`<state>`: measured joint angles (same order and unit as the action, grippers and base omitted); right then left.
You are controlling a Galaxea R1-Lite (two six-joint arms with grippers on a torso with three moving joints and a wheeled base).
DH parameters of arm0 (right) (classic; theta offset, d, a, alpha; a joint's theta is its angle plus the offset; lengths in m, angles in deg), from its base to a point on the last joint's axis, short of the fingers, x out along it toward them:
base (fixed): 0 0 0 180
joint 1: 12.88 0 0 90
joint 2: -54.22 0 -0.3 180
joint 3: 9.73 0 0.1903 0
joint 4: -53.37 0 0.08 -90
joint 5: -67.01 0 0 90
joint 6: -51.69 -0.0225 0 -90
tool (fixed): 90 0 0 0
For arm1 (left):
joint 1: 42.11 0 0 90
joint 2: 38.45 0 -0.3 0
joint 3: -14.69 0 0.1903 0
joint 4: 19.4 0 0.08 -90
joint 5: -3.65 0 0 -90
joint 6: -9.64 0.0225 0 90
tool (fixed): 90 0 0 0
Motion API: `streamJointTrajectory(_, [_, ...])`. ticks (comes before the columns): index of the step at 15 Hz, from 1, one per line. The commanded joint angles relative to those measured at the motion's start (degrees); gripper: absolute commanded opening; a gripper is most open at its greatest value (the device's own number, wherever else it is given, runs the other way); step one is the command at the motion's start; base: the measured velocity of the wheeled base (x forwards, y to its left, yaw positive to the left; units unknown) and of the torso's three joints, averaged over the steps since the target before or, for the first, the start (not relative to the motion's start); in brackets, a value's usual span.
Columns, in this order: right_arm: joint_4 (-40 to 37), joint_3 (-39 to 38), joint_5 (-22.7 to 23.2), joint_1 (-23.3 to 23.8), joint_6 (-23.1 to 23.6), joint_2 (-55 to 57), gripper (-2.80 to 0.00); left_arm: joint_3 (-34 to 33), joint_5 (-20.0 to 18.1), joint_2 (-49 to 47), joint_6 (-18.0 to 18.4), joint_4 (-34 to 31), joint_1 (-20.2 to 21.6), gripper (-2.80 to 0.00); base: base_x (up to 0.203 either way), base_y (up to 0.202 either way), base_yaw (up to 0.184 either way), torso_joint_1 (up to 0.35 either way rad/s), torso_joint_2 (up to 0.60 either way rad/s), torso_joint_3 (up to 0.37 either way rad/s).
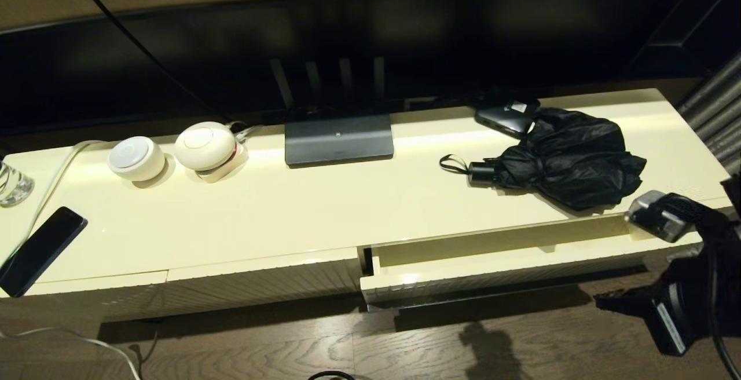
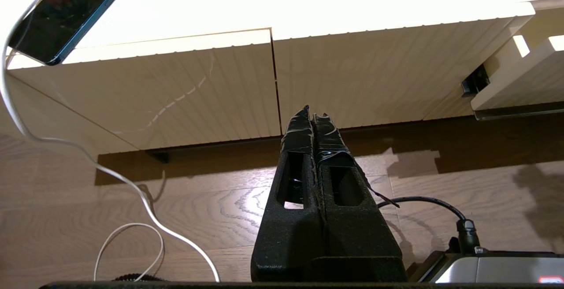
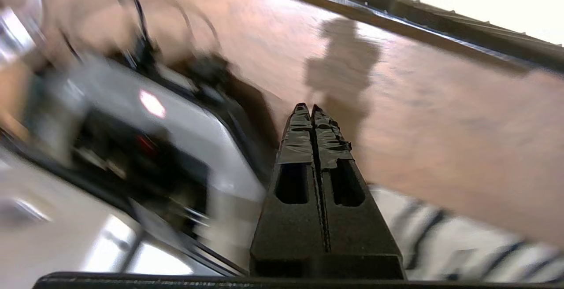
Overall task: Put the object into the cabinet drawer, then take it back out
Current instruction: Open the drawer
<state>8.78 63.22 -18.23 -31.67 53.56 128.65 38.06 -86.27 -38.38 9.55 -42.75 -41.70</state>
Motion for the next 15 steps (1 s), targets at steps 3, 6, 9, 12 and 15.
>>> streamJointTrajectory(3, [0.23,5.1,-0.36,-0.28,-15.03,10.52,-2.8,-0.18,0.01,-0.07,0.01,0.06,0.02,-2.8,0.0,0.0,0.0,0.0,0.0,0.0])
streamJointTrajectory(6, [0.48,8.69,-0.46,0.06,-18.47,14.51,-2.8,-0.18,0.01,-0.07,0.01,0.06,0.02,-2.8,0.0,0.0,0.0,0.0,0.0,0.0])
streamJointTrajectory(9, [0.53,11.2,-0.51,0.24,-19.78,17.11,-2.8,-0.18,0.01,-0.07,0.01,0.01,0.02,-2.8,0.0,0.0,0.0,0.0,0.0,0.0])
streamJointTrajectory(12, [0.66,12.55,-1.31,0.24,-19.88,18.27,-2.8,-0.18,0.01,-0.07,0.01,0.06,0.02,-2.8,0.0,0.0,0.0,0.0,0.0,0.0])
streamJointTrajectory(15, [3.21,12.69,-3.18,0.33,-19.88,20.11,-2.8,-0.18,0.01,-0.07,0.01,0.06,0.02,-2.8,0.0,0.0,0.0,0.0,0.0,0.0])
